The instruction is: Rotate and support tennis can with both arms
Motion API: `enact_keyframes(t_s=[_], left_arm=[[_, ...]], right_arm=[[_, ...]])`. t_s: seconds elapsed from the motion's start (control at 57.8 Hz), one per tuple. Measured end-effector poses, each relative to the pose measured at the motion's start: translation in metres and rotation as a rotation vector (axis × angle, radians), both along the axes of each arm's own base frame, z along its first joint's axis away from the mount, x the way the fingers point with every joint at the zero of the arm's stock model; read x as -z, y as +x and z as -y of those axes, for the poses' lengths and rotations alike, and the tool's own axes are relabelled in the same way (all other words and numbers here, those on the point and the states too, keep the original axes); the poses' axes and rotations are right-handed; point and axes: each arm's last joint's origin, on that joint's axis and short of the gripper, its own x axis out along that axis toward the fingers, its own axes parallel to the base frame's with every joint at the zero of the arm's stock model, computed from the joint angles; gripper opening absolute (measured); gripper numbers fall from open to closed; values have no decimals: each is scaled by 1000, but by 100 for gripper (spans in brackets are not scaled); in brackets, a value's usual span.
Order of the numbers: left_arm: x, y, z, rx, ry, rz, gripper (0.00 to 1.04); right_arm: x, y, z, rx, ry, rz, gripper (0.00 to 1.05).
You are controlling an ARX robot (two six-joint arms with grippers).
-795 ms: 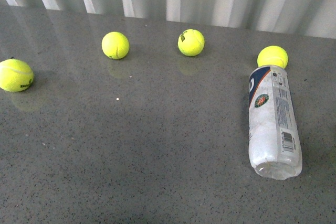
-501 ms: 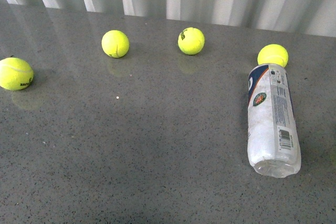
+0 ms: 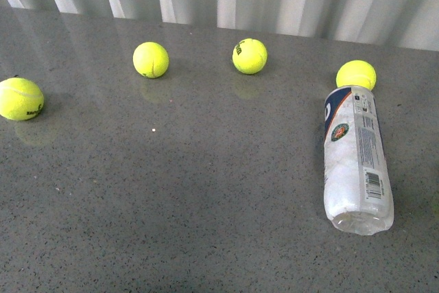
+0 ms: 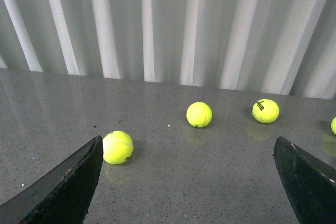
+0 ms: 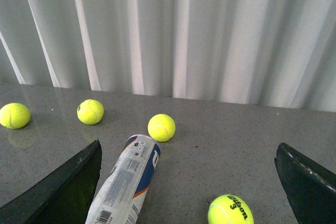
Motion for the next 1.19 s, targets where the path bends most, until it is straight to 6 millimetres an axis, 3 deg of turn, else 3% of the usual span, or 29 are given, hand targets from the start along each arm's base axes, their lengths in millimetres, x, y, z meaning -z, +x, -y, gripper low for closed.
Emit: enact_keyframes(t_s=[0.052, 0.121, 0.259, 0.363, 0.467, 0.571, 0.622, 0.709, 0.83, 0.916, 1.193], left_arm=[[0, 0, 0, 0, 0, 0, 98], [0, 0, 0, 0, 0, 0, 98], [0, 0, 0, 1, 0, 0, 98], [0, 0, 0, 0, 0, 0, 98], [0, 0, 0, -1, 0, 0, 98], [0, 0, 0, 0, 0, 0, 98], [0, 0, 0, 0, 0, 0, 98], [0, 0, 0, 0, 0, -1, 98], [0, 0, 0, 0, 0, -1, 98], [0, 0, 0, 0, 0, -1, 98], [0, 0, 0, 0, 0, -1, 98]], right_arm=[[0, 0, 0, 0, 0, 0, 98], [-4, 1, -1, 173, 43, -116, 98], [-52, 23, 9, 334, 131, -64, 98], [-92, 58, 24, 353, 175, -5, 98], [-107, 126, 36, 316, 248, -192, 98], [-85, 195, 38, 266, 304, -472, 98], [-70, 220, 33, 235, 317, -595, 98], [-46, 244, 17, 130, 328, -783, 98], [-13, 248, -19, -12, 290, -982, 98], [-3, 247, -37, -61, 261, -1031, 98], [35, 244, -46, -69, 237, -1116, 98]])
